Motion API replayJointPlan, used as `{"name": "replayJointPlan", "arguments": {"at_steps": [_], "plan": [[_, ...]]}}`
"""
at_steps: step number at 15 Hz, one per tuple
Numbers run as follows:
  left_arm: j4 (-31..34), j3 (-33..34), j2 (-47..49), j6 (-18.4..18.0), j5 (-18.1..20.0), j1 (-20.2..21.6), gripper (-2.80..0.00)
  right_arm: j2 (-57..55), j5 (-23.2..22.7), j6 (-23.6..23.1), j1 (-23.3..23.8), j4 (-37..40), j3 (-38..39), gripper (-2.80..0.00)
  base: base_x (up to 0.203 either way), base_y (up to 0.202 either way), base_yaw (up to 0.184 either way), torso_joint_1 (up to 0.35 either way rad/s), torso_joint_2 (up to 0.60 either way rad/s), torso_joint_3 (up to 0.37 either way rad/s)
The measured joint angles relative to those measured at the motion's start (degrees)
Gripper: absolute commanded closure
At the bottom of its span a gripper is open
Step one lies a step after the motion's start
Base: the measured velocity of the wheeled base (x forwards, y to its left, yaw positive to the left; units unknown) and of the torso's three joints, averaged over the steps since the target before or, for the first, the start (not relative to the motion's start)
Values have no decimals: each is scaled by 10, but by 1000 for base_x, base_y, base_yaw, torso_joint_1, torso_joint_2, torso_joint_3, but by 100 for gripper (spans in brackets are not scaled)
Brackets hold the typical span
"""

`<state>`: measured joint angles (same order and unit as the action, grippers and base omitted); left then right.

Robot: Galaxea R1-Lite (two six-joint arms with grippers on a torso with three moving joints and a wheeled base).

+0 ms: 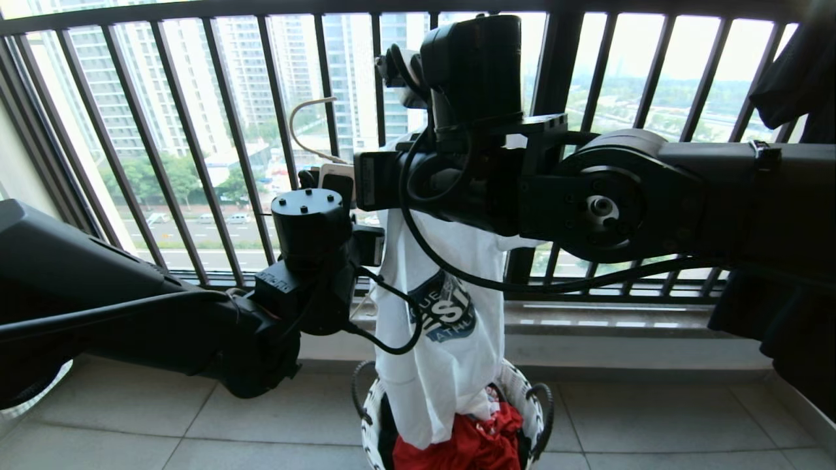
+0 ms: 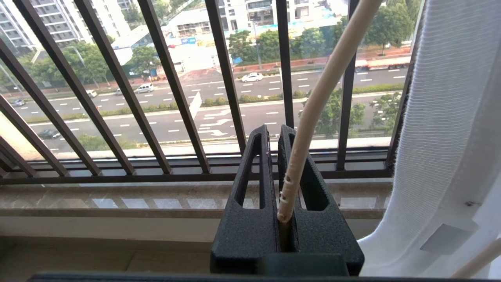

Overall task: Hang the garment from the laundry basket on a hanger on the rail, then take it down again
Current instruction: Hang the clothes on the clothes rack

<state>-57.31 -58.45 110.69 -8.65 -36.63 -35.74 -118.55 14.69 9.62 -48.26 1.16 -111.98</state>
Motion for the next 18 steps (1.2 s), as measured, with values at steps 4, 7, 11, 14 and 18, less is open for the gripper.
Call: {"name": "replayJointPlan", "arguments": {"at_steps": [4, 7, 11, 14, 18], "plan": [[-11, 1, -2, 0, 0, 0, 0, -1, 1, 0, -1, 0, 0, 0, 0, 0, 0, 0, 0, 0], [-12, 1, -3, 0, 0, 0, 0, -1, 1, 0, -2, 1, 0, 0, 0, 0, 0, 0, 0, 0], [-32, 0, -3, 6, 1, 0, 0, -3, 1, 0, -3, 0, 1, 0, 0, 0, 0, 0, 0, 0], [-40, -1, -2, 5, 1, -1, 0, -6, 1, 0, -3, 0, 0, 0, 0, 0, 0, 0, 0, 0], [-40, -1, -3, 6, 1, -1, 0, -11, 1, -6, -3, 0, 0, 0, 0, 0, 0, 0, 0, 0]]}}
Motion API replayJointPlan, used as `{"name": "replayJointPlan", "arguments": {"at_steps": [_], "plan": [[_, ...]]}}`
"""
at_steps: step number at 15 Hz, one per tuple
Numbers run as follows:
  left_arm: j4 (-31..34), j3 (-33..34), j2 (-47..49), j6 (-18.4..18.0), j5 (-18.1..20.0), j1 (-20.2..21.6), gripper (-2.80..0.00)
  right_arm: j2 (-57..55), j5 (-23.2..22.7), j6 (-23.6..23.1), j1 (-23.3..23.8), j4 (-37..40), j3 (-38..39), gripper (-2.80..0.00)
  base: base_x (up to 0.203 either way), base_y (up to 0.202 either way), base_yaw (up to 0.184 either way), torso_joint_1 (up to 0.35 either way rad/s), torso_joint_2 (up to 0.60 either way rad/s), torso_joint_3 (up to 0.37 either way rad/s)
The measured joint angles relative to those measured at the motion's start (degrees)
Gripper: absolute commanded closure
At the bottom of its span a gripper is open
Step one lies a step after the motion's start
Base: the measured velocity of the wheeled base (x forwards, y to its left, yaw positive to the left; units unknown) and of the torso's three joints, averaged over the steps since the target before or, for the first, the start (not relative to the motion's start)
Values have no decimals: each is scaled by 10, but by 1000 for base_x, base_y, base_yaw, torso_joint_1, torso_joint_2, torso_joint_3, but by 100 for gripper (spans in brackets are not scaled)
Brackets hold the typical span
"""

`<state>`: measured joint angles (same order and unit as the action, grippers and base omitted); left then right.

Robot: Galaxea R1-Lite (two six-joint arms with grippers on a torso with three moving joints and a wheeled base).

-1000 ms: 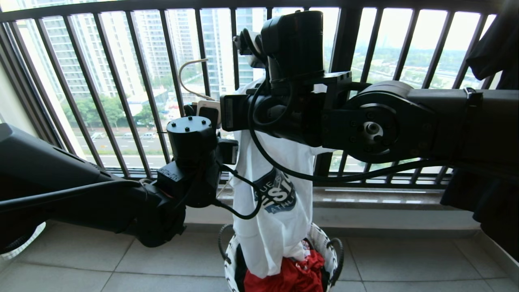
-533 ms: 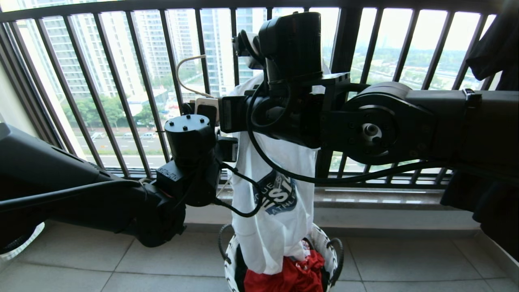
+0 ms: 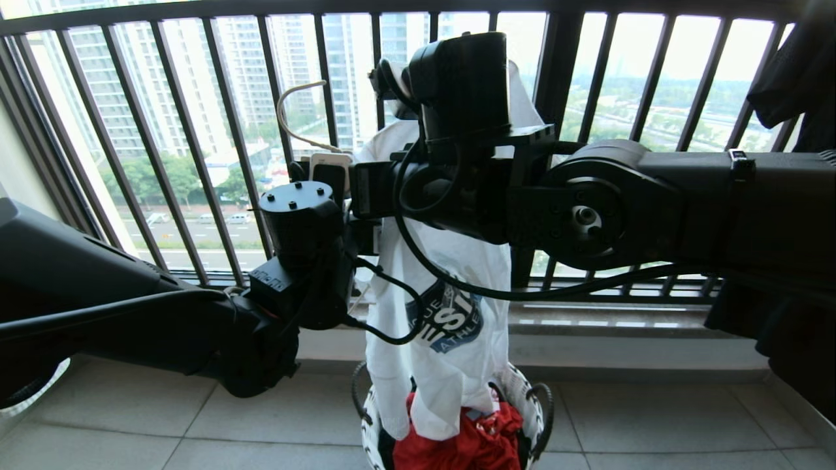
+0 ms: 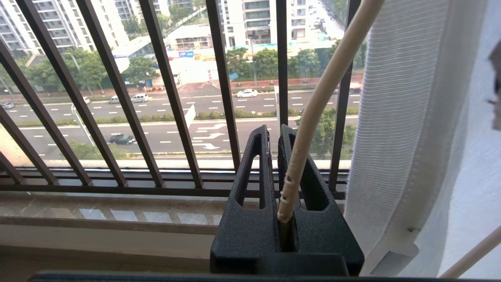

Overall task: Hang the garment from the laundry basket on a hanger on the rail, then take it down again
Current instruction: Hang the clothes on the clothes rack

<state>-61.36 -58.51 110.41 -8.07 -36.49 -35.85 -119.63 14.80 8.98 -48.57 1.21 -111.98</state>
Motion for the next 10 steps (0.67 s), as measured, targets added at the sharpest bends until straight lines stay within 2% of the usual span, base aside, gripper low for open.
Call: {"name": "replayJointPlan", "arguments": {"at_steps": [10], "plan": [[-26, 1, -3, 0, 13, 1, 0, -5, 1, -7, 4, 4, 6, 0, 0, 0, 0, 0, 0, 0]]}}
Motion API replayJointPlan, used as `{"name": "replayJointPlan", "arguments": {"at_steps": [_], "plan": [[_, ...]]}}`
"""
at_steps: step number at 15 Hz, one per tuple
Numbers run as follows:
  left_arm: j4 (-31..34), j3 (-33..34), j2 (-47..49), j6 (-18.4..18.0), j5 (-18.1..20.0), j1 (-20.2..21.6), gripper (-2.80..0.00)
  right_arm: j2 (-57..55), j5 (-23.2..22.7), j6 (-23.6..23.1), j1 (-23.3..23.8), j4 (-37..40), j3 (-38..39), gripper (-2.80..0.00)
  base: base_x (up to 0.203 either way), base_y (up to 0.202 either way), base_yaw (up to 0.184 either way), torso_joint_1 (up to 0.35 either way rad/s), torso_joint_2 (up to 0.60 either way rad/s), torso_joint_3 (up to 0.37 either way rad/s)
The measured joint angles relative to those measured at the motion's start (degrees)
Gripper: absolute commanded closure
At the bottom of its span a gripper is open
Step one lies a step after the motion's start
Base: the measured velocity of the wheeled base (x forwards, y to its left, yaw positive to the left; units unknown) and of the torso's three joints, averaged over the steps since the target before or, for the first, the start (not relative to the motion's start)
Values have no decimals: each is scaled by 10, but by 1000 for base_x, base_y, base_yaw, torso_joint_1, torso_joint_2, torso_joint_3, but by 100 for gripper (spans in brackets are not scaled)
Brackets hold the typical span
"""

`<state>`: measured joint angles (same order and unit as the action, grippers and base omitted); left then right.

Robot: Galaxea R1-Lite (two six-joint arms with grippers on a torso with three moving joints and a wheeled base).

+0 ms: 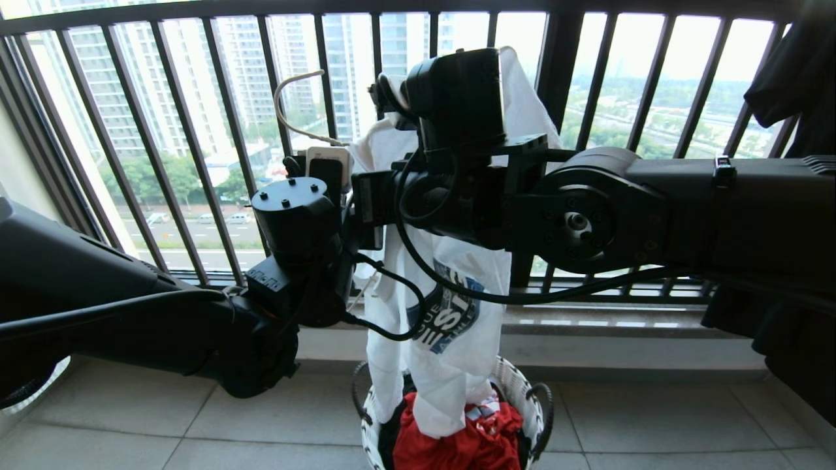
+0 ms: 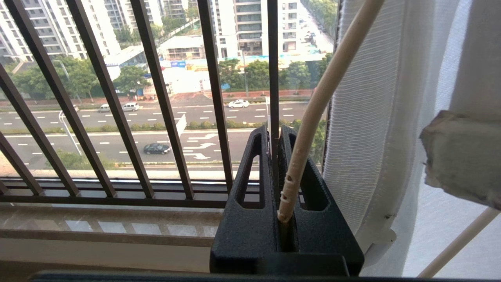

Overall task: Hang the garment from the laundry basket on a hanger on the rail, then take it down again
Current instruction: Hang the clothes on the clothes rack

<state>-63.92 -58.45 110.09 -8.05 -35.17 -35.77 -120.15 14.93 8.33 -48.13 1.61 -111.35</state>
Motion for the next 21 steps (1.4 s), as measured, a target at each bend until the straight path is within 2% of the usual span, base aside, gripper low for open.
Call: {"name": "replayJointPlan", "arguments": {"at_steps": [9, 10, 21], "plan": [[0, 0, -10, 0, 1, 3, 0, -7, 2, -13, 9, -1, 0, 0, 0, 0, 0, 0, 0, 0], [0, 0, -12, 0, 1, 4, 0, -7, 2, -13, 9, -1, 0, -280, 0, 0, 0, 0, 0, 0], [4, -5, -17, -3, 2, 22, 0, 1, 32, -12, 18, -7, 38, -280, 0, 0, 0, 0, 0, 0]]}}
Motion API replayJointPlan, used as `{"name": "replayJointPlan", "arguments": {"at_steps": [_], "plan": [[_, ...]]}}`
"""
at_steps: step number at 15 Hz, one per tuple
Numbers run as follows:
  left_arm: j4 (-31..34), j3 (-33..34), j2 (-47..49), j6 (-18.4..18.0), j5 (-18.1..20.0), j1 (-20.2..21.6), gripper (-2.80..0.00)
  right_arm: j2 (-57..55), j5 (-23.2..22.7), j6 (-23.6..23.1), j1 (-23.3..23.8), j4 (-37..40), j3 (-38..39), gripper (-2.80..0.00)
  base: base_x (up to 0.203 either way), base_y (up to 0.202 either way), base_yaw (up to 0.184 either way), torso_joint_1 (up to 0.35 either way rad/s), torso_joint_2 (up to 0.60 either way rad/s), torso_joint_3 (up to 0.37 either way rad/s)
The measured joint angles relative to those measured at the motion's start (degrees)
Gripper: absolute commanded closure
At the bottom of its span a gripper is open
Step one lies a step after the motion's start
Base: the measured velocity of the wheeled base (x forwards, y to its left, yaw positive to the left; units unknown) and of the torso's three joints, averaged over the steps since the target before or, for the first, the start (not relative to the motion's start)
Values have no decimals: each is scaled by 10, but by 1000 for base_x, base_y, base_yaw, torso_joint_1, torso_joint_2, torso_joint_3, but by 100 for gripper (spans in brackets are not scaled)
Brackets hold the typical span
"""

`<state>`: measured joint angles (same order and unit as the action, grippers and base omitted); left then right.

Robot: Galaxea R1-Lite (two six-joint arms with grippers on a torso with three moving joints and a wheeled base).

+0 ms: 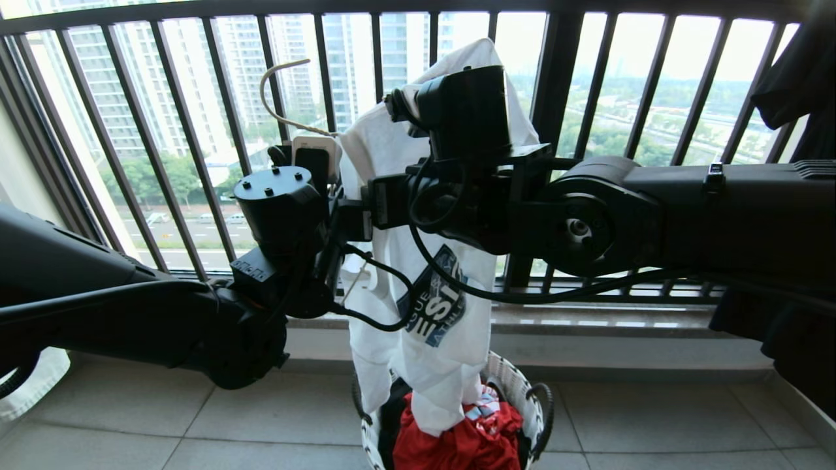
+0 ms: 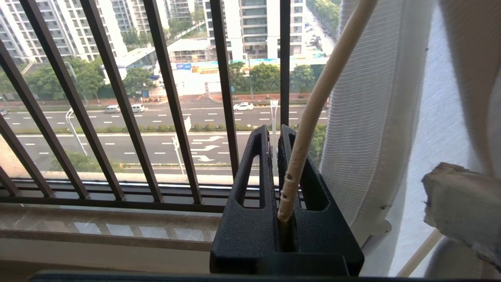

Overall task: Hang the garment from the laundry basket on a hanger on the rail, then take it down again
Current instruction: Hang the clothes on the clothes rack

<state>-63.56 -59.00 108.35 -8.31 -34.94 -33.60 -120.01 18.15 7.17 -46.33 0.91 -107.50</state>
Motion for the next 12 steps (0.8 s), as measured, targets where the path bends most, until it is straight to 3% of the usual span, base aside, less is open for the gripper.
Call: {"name": "replayJointPlan", "arguments": {"at_steps": [12], "plan": [[-3, -14, -3, 1, 7, 29, 0, 86, 4, 2, 28, 3, 115, -280, 0, 0, 0, 0, 0, 0]]}}
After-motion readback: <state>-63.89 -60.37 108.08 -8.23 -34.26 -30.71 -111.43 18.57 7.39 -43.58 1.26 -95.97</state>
